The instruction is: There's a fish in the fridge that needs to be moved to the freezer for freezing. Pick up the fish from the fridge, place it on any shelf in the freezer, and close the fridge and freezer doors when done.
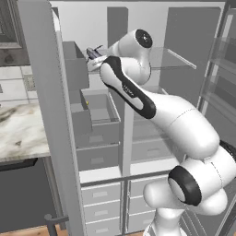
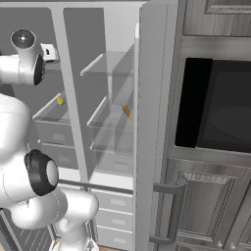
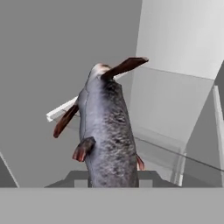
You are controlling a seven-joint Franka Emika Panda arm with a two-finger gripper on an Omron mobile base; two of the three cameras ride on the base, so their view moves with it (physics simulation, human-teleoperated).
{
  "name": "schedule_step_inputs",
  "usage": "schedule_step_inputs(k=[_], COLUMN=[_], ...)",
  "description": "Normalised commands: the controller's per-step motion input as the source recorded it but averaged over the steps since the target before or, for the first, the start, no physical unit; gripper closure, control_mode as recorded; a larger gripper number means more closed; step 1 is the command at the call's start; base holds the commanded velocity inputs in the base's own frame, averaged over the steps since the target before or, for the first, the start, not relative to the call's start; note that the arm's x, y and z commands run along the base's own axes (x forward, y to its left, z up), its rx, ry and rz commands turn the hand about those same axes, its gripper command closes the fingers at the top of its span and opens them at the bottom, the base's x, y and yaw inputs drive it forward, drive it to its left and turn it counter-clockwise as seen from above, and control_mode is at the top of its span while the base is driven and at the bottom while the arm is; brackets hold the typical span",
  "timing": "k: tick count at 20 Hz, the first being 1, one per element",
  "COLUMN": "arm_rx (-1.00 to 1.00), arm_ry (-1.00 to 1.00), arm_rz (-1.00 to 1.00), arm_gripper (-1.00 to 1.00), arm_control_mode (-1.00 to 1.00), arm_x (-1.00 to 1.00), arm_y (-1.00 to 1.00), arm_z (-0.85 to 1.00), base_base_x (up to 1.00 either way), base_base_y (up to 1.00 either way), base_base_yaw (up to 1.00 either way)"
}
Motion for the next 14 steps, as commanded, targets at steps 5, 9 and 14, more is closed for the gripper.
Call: schedule_step_inputs(k=[5, 9, 14], arm_rx=[0.00, -0.02, -0.04], arm_ry=[0.02, 0.04, 0.01], arm_rz=[0.00, 0.00, -0.01], arm_gripper=[1.00, 1.00, 1.00], arm_control_mode=[-1.00, -1.00, -1.00], arm_x=[0.40, 0.46, 0.41], arm_y=[0.33, 0.21, 0.17], arm_z=[-0.19, -0.15, -0.11], base_base_x=[0.00, 0.00, 0.00], base_base_y=[0.00, 0.00, 0.00], base_base_yaw=[0.00, 0.00, 0.00])
